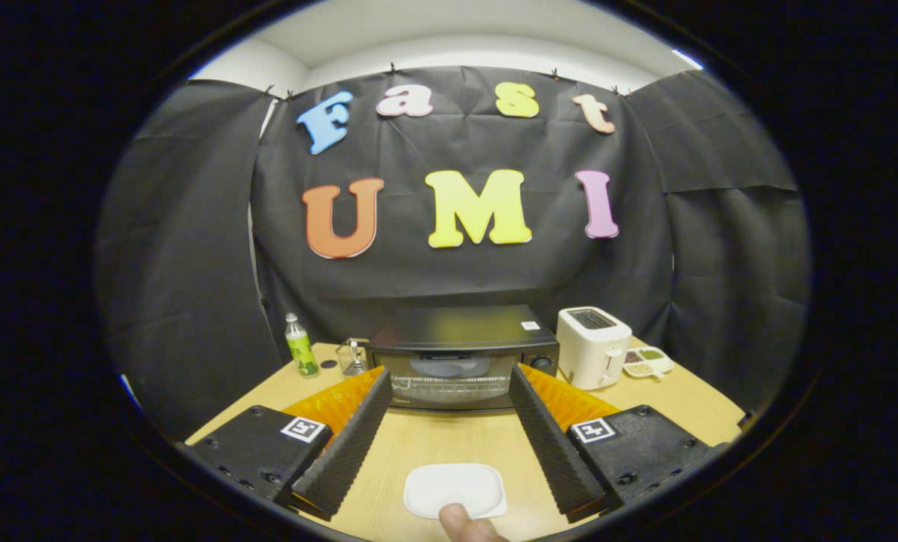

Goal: Open the toaster oven, put the food inside, and close the toaster oven door.

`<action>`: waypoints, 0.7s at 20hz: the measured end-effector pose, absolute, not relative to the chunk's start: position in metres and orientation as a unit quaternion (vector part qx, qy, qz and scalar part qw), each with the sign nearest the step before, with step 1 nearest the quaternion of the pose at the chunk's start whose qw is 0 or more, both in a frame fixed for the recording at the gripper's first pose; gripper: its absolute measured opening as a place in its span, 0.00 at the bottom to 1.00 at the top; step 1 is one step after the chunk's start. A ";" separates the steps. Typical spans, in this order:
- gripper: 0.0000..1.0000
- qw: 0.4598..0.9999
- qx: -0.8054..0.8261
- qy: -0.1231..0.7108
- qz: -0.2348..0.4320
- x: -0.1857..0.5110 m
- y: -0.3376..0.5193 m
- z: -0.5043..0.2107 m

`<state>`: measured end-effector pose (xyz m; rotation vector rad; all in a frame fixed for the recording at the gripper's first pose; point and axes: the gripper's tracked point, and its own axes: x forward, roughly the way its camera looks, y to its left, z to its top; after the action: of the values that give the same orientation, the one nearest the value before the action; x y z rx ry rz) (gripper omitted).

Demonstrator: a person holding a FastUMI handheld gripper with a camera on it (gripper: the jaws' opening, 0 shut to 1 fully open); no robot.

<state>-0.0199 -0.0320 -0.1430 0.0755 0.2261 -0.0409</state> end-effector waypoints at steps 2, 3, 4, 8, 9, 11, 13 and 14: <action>1.00 0.994 0.037 0.097 -0.023 -0.037 -0.038 -0.121; 1.00 0.994 0.035 0.096 -0.027 -0.044 -0.041 -0.113; 1.00 0.995 0.032 0.095 -0.030 -0.050 -0.044 -0.104; 1.00 0.996 0.022 0.089 -0.010 -0.064 -0.045 -0.067; 1.00 0.995 0.022 0.094 -0.013 -0.066 -0.048 -0.062; 1.00 0.995 0.017 0.096 -0.018 -0.066 -0.052 -0.052; 1.00 0.996 0.009 0.087 -0.025 -0.064 -0.059 -0.043; 1.00 0.996 0.005 0.082 -0.027 -0.064 -0.058 -0.041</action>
<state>-0.0641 -0.0584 -0.0412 0.0104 0.1642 -0.0548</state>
